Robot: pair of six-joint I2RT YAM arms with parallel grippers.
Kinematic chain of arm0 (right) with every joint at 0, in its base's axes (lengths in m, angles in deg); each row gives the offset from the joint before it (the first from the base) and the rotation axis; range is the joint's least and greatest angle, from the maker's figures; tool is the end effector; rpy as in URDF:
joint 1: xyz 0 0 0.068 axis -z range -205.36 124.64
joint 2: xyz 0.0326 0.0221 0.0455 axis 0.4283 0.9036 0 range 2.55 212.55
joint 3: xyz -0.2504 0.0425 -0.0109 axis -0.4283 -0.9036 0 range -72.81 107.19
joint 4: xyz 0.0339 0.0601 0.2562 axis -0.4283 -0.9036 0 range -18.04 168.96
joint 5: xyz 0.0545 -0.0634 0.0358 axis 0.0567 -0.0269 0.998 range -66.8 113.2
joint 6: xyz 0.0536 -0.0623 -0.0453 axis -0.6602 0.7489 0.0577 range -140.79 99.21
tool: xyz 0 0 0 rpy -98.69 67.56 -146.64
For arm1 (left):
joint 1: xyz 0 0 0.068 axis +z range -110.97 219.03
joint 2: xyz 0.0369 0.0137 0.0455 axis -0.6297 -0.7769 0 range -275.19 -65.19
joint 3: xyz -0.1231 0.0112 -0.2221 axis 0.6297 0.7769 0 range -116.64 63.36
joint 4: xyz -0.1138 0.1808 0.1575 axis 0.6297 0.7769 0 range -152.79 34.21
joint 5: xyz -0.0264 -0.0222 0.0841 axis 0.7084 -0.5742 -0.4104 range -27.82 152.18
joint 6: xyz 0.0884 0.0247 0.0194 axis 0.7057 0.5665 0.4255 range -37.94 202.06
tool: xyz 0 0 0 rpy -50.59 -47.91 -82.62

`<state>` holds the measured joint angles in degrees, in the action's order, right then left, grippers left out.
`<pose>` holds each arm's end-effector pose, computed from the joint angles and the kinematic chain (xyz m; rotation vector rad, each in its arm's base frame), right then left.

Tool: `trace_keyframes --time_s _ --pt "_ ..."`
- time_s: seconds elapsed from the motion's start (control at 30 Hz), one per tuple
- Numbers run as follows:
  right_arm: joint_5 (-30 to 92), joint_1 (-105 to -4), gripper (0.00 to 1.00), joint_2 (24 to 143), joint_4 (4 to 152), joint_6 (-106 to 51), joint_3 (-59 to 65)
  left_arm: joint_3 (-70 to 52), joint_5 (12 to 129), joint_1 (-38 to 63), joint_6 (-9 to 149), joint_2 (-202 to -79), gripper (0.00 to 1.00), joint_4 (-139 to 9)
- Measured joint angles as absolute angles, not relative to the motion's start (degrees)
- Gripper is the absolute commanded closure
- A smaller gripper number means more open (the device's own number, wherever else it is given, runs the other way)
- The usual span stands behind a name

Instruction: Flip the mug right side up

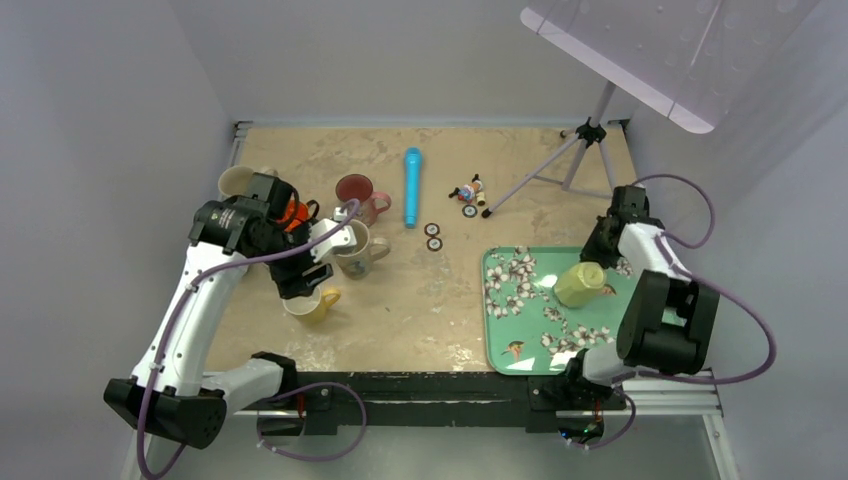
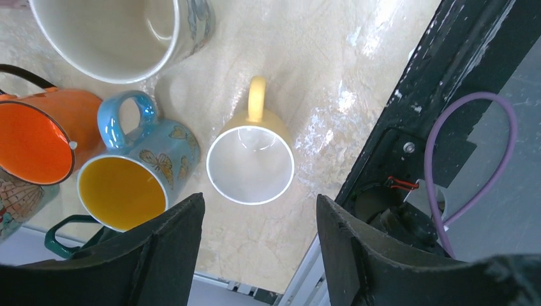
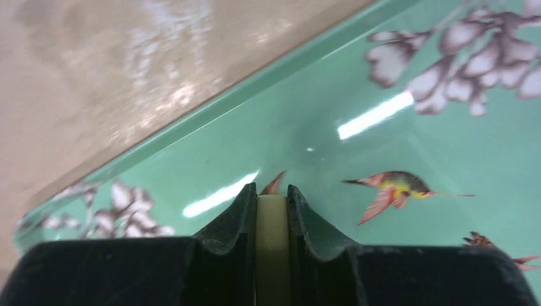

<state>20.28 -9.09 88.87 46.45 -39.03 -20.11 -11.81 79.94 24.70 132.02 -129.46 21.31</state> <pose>0.2955 -0.0908 0.1248 0.8219 2.5966 -0.0595 0.1795 -0.0725 0.2920 1.5199 2.2995 -0.2852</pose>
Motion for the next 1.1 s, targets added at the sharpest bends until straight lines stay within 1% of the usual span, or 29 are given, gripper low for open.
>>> trace_keyframes --time_s 0.17,0.33,0.43,0.6,0.77,0.87,0.93,1.1 --pt "25.46 -15.80 1.00 78.19 47.37 -38.99 -23.91 -14.96 83.85 24.70 129.15 -130.58 0.30 21.11" --pt "31.14 -23.51 1.00 70.65 49.42 -40.71 -28.08 -18.39 91.46 24.70 123.80 -132.41 0.27 20.28" --pt "34.62 -29.81 1.00 65.79 50.73 -42.94 -29.11 -20.16 98.41 24.70 119.23 -133.31 0.26 18.66" --pt "39.10 -41.35 1.00 58.08 57.77 -49.09 -28.37 -20.51 111.79 24.70 107.91 -134.38 0.23 12.76" --pt "40.72 -52.91 1.00 58.89 68.00 -56.10 -25.33 -20.32 122.56 24.48 93.51 -135.80 0.22 2.12" --pt "40.69 -59.29 1.00 62.14 74.97 -60.39 -22.14 -20.25 126.34 23.58 85.13 -136.02 0.26 -4.81" --pt "40.72 -61.63 1.00 64.24 79.28 -63.34 -20.15 -19.86 128.40 23.02 80.41 -136.02 0.30 -8.79" --pt "39.10 -62.96 1.00 67.69 88.18 -69.00 -15.80 -17.87 130.95 22.60 73.55 -136.02 0.33 -13.93"
